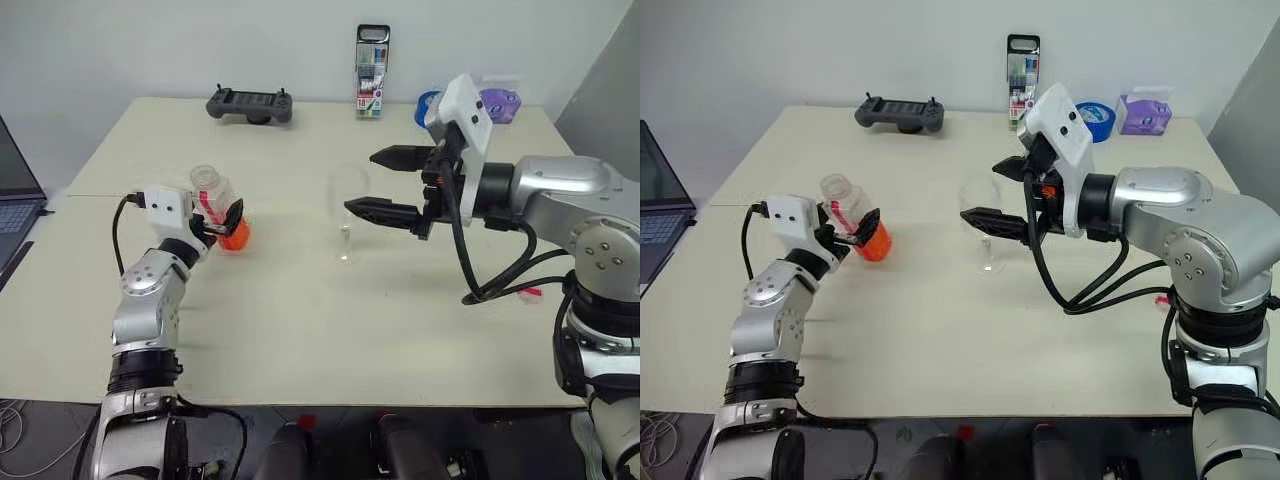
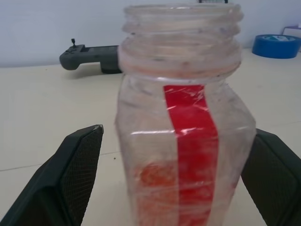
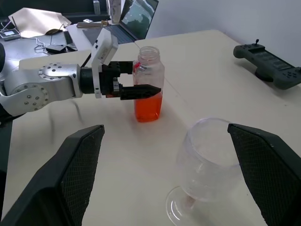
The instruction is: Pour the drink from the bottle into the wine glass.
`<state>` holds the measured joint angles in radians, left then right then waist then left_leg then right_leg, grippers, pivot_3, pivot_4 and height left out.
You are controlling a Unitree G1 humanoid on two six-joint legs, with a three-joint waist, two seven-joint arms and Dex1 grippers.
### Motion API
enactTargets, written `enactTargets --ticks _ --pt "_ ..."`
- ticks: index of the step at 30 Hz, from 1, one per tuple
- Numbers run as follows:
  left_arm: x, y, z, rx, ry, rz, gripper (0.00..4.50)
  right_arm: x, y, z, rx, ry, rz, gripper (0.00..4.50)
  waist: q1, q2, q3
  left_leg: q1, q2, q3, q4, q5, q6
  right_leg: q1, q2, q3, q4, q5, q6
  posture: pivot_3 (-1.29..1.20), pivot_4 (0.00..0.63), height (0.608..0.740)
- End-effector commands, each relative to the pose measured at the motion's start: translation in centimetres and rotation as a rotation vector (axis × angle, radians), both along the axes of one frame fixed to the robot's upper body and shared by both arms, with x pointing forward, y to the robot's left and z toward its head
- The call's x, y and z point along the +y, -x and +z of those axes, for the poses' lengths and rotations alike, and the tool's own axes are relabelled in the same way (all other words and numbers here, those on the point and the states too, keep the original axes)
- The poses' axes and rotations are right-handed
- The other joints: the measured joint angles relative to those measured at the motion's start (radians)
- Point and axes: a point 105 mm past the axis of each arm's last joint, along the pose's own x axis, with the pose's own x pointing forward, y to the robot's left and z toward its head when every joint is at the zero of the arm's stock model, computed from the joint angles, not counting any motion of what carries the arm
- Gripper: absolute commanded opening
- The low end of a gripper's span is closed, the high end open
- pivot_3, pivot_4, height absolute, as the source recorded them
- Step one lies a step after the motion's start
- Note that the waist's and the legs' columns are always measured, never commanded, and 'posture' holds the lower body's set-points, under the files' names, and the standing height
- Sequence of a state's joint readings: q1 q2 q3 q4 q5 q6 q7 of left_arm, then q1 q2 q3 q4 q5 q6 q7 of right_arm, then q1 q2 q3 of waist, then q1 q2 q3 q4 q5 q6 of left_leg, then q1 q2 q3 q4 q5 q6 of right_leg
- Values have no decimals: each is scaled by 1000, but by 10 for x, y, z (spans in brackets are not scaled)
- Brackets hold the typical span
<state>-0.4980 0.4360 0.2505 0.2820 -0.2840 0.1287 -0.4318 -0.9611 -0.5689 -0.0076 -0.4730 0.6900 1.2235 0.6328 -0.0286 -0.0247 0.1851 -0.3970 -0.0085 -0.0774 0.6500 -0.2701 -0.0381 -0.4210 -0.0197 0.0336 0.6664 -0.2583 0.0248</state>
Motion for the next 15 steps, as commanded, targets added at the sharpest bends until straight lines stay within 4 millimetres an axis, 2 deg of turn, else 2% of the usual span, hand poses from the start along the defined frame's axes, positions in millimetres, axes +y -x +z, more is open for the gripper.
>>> enactTargets --ticks 1,5,6,8,11,15 --pt "-6 -3 15 -68 -16 -25 4500 0 7 8 -60 3 7 4476 0 0 0 -1 0 0 0 0 0 -1 0 0 0 0 0 0 150 740" --pt "-8 -5 14 -73 -21 -30 4500 0 7 7 -64 8 -3 4476 0 0 0 -1 0 -1 0 0 0 -1 0 1 0 0 0 0 150 740" --pt "-8 -4 14 -75 -23 -30 4314 0 7 7 -65 8 -5 4493 0 0 0 -1 0 -1 0 0 0 -1 0 1 1 0 0 0 150 740" --pt "-6 -5 16 -91 -25 -14 3911 0 6 7 -67 9 -10 4500 0 0 0 -1 0 -1 1 0 0 -1 0 1 2 0 0 0 150 740" --pt "-2 -5 20 -114 -26 -4 2847 -3 3 5 -88 14 -38 4500 0 0 0 -1 0 -1 4 0 0 -1 0 1 5 0 0 0 150 740" --pt "-2 -8 27 -128 -45 -23 1817 -15 -4 0 -146 -32 -133 4500 0 0 0 -2 0 -2 11 0 0 0 0 1 9 0 0 0 150 740"
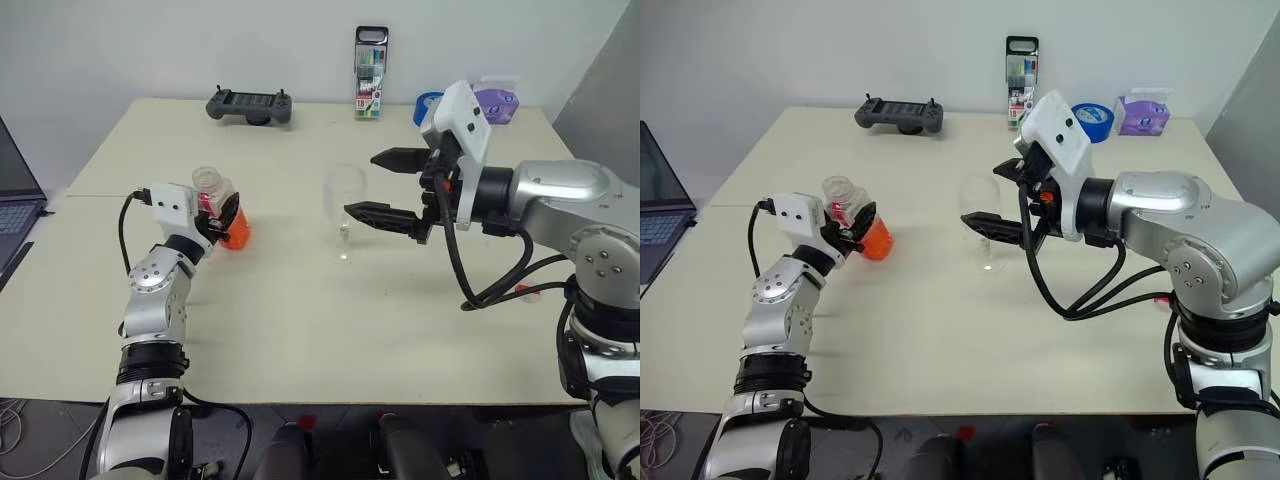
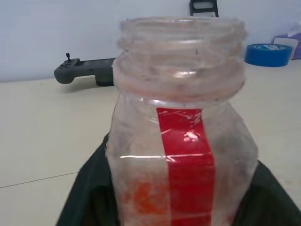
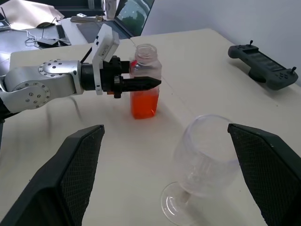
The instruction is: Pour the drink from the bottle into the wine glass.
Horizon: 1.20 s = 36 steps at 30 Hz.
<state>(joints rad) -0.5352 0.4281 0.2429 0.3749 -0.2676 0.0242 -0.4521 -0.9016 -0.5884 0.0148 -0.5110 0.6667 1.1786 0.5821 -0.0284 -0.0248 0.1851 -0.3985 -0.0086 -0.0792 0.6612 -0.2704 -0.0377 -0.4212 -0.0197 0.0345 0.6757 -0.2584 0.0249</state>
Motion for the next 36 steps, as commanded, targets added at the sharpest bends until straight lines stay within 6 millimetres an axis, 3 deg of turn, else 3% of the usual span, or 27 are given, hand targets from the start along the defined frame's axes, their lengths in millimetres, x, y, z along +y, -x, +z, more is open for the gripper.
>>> enactTargets --ticks 1,5,7,10,15,22,36 --pt "-3 -4 32 -98 -46 -25 1774 -18 -2 7 -154 -62 -113 4500 0 0 0 0 -1 0 2 0 0 0 0 0 2 0 0 0 150 740" --pt "-27 -15 62 -163 -221 -88 1772 -58 -2 -20 -231 -34 -358 4500 15 -2 0 -1 -2 -1 4 0 0 1 1 -4 4 0 1 0 150 740" --pt "-34 -17 72 -197 -277 -95 1770 -56 10 -27 -227 -80 -350 4500 19 -2 0 -1 -2 1 3 0 0 1 1 -6 4 0 1 0 150 740" --pt "-72 -20 94 -310 -419 -169 1769 -44 28 -46 -199 -270 -391 4500 21 -3 0 0 -1 0 2 0 0 1 1 -5 4 0 1 0 150 740" --pt "-96 -24 103 -402 -592 -224 1768 -33 25 -63 -178 -301 -426 4500 1 -2 0 2 -1 3 2 1 0 0 3 0 5 0 1 0 150 740" --pt "-102 -29 118 -487 -705 -206 1768 -28 17 -72 -172 -304 -435 4500 -4 -2 0 2 0 4 2 1 0 0 9 0 5 0 1 0 150 740" --pt "-108 -29 117 -591 -1002 -228 1768 -28 13 -72 -179 -311 -441 4500 -3 -2 0 2 0 4 3 1 0 0 9 -1 5 0 1 0 150 740"
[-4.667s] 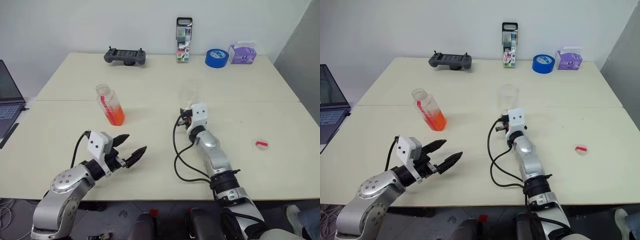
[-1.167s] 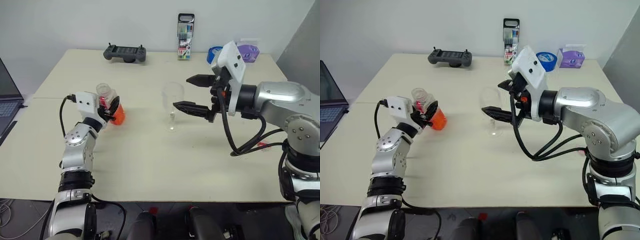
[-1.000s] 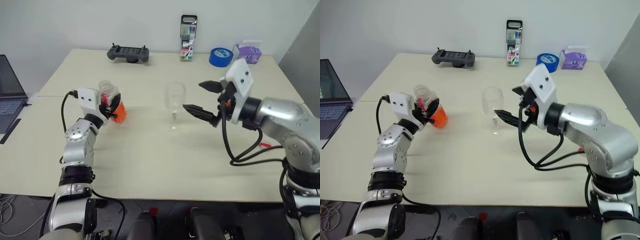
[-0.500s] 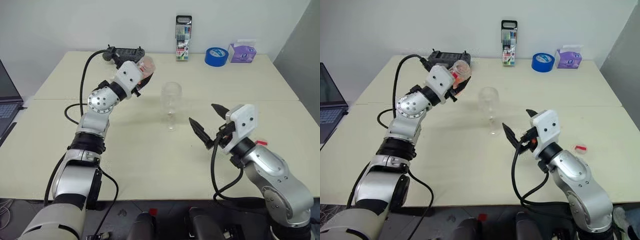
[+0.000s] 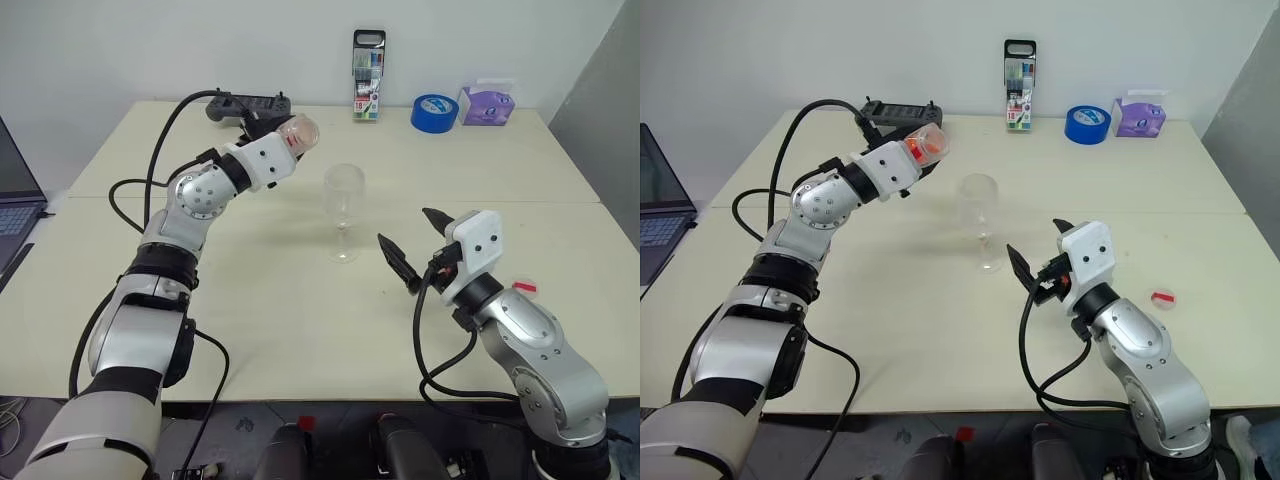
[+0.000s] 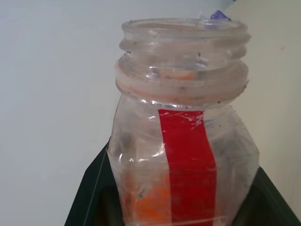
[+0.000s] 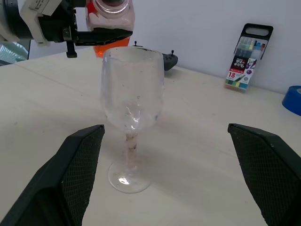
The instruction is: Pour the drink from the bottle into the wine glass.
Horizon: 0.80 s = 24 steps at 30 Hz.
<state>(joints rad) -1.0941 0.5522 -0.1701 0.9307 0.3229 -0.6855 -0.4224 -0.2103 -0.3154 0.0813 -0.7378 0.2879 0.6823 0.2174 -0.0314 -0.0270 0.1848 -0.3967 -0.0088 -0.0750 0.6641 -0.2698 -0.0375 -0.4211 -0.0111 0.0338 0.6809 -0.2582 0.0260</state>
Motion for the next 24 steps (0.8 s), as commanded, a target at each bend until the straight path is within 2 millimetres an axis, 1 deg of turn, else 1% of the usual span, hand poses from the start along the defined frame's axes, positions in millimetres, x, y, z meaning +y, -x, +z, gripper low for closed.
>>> enactTargets --ticks 1,9,18,24 --pt "-8 5 25 -117 -57 -33 1768 2 3 11 -54 -11 12 4500 0 0 0 0 0 0 0 0 0 0 0 0 0 0 0 0 150 740" --pt "-15 6 24 -162 -161 -58 1766 -1 -1 13 -46 -42 -10 4500 0 0 0 0 0 0 0 0 0 0 0 0 0 0 0 0 150 740" --pt "-21 7 27 -250 -270 -56 1766 4 -2 15 -44 -43 23 4500 0 0 0 -1 0 1 0 0 0 0 0 -1 0 0 0 0 150 740" --pt "-22 6 32 -290 -265 -44 1766 5 -4 12 -14 -63 24 4500 0 0 0 0 0 1 0 0 0 0 0 -1 1 0 0 0 150 740"
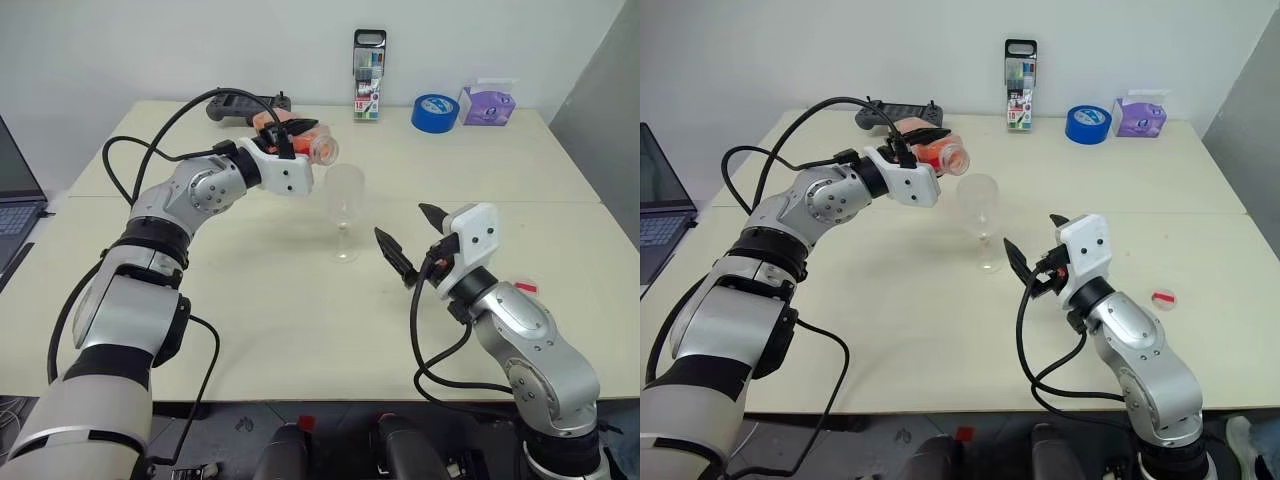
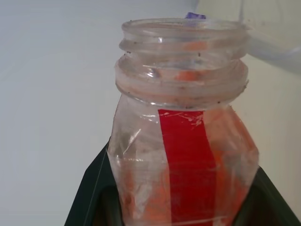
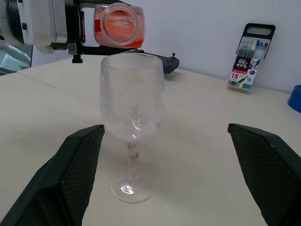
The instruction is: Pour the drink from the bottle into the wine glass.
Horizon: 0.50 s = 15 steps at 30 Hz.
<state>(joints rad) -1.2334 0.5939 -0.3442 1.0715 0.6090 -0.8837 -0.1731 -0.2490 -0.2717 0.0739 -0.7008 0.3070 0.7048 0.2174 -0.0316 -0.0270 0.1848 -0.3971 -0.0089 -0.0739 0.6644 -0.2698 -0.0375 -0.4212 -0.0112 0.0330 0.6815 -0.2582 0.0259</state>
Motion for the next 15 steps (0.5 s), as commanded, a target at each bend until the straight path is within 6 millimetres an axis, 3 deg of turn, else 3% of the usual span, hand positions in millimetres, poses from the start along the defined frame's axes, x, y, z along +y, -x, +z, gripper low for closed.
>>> enactTargets --ticks 1,15 --pt "-2 3 26 -93 13 -11 1766 0 3 11 -39 -17 8 4500 0 0 0 0 0 0 0 0 0 0 0 0 0 0 0 0 150 740" --pt "-7 3 28 -163 -87 -9 1765 -1 -1 7 -30 -10 -7 4500 0 0 0 0 0 0 0 0 0 0 0 0 0 0 0 0 150 740"
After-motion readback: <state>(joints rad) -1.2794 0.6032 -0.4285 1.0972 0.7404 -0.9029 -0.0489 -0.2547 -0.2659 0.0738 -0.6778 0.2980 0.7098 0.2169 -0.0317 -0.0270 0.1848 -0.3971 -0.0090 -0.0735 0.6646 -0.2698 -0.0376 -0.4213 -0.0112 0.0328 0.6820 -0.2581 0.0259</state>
